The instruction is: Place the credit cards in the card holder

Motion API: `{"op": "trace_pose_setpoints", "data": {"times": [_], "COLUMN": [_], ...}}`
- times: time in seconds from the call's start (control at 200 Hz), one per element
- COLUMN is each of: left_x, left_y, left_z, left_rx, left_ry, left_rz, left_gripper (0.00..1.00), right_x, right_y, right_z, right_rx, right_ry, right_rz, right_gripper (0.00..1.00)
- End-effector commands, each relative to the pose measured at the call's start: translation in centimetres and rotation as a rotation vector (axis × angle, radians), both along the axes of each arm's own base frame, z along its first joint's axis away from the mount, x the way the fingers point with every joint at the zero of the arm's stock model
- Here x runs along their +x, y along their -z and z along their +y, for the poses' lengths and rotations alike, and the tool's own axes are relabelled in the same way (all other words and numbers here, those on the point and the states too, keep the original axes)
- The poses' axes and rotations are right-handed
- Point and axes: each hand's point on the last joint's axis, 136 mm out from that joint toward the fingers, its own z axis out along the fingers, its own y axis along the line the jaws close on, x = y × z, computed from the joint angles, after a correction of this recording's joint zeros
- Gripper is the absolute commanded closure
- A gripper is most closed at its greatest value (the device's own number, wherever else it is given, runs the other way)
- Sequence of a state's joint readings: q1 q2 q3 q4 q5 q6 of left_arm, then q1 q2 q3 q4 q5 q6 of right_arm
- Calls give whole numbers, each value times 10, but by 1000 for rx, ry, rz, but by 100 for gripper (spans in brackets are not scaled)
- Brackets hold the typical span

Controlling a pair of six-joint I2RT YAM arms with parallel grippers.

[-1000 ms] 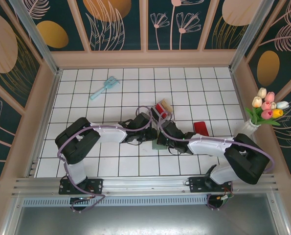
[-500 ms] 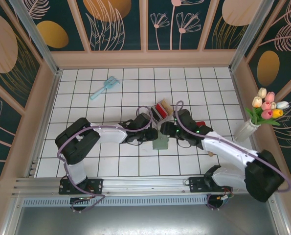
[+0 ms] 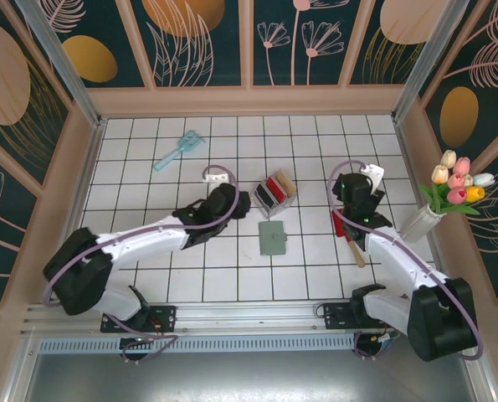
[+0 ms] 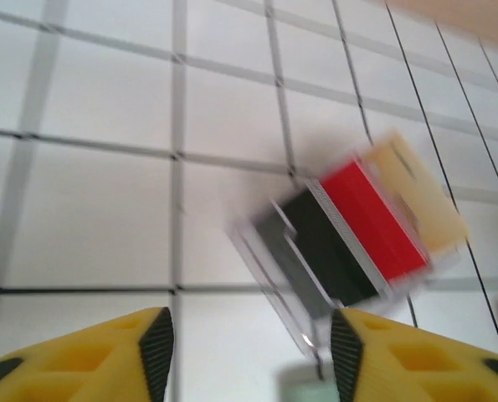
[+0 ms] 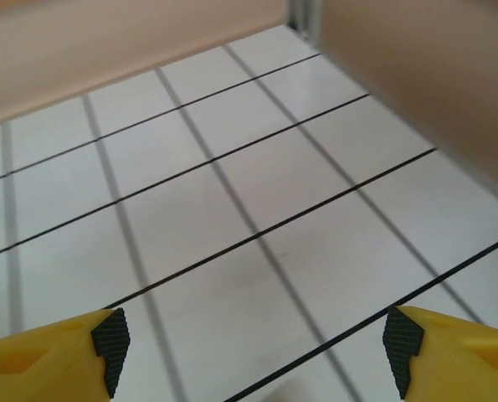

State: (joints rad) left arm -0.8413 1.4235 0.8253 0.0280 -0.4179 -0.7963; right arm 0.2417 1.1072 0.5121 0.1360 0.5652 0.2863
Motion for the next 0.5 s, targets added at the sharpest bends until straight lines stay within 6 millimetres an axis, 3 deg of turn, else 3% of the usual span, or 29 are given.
{"op": "trace_pose_setpoints", "data": {"times": [0.0,0.13,0.2,0.355,0.495], "left_x": [14,13,9,3,-2], "left_y": [-7,-24,-26,-22,-18], "left_z": [91,152,180,236,264], "left_rx": [185,289,339,402,401], "left_ry": [-247,-403,-480,-639,-706], "left_rz": [-110,-199,-219,-204,-213], "left_gripper": [35,10,2,2,1], "right_x": [10,15,16,28,40], "right_y": [-3,20,24,14,12], "right_z": [-22,-24,-19,-9,7], "right_rx": [-117,-93,-106,-129,-123], "right_ry": [7,-73,-116,-184,-287], "right_rz": [-95,-103,-142,-237,-284], "right_gripper": [17,16,16,16,16]}}
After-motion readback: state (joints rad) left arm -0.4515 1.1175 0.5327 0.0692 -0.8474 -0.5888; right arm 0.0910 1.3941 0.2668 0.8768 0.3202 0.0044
